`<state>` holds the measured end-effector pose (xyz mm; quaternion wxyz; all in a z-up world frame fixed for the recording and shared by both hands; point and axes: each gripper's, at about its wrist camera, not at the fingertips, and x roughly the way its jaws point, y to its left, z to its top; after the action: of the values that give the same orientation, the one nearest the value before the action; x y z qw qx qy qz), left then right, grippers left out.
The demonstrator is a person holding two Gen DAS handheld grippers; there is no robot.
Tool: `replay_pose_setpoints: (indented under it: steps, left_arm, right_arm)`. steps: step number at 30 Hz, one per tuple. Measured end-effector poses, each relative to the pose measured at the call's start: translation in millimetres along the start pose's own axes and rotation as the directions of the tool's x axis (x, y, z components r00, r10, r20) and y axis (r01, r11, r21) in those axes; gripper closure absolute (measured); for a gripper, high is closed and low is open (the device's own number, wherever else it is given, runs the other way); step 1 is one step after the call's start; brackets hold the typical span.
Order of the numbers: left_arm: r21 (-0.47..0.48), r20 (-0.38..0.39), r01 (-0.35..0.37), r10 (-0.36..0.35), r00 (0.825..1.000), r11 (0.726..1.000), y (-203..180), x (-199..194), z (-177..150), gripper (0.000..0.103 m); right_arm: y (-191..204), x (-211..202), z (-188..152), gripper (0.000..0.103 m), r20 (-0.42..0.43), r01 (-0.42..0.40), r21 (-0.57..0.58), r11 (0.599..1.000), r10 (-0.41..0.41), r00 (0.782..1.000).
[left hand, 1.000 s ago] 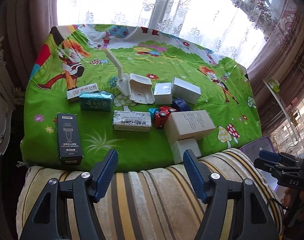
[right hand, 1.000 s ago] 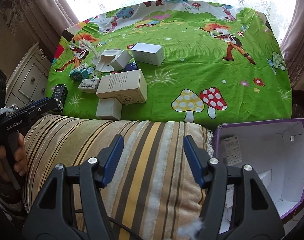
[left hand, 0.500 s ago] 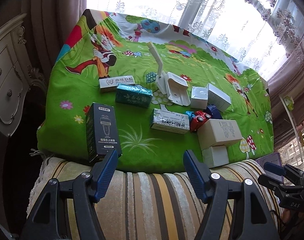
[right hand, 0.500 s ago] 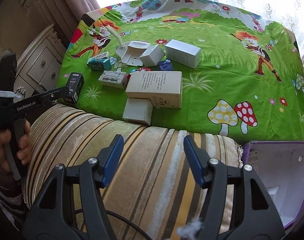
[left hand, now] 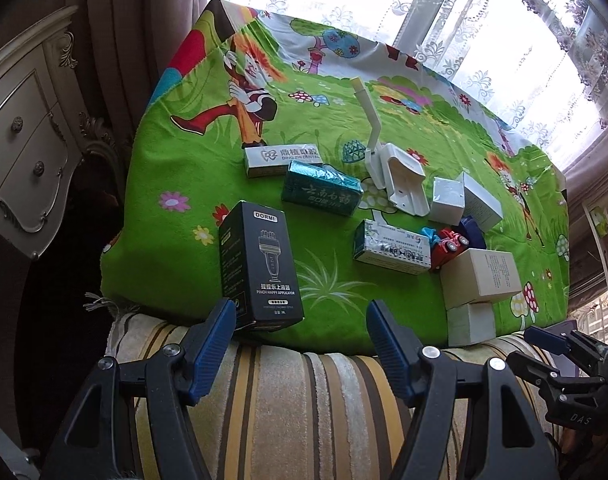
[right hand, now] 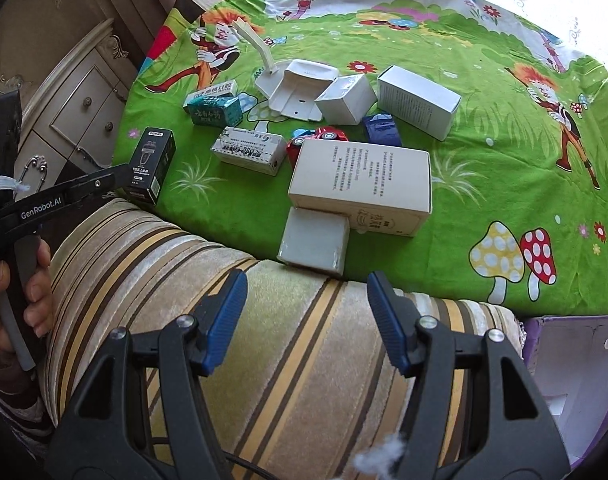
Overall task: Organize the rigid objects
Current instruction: 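Move both open tools back over the bed toward the remaining boxes, then grasp the black DORMI box with left tool while right tool grasps a small white box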
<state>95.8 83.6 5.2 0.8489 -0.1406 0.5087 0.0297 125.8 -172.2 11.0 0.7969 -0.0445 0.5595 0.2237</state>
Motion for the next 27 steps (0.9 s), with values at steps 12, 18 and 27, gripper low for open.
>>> replay_pose_setpoints:
  steps: [12,18,27]
  left_arm:
    - [0.054,-0.101,-0.109,0.114,0.988,0.993,-1,44,15,0.034]
    - [0.077,-0.114,-0.145,0.154,0.982,0.986,-2,56,20,0.034]
    - [0.051,-0.122,-0.158,0.163,0.979,0.986,6,66,19,0.057]
  right_arm:
    - [7,37,23,0.037,-0.088,0.02,-0.002,1.0,-0.02,0.996]
    - [5,53,29,0.037,-0.121,0.023,0.009,1.0,-0.022,0.992]
    - [7,62,26,0.05,-0.127,0.043,0.002,0.999,-0.042,0.991]
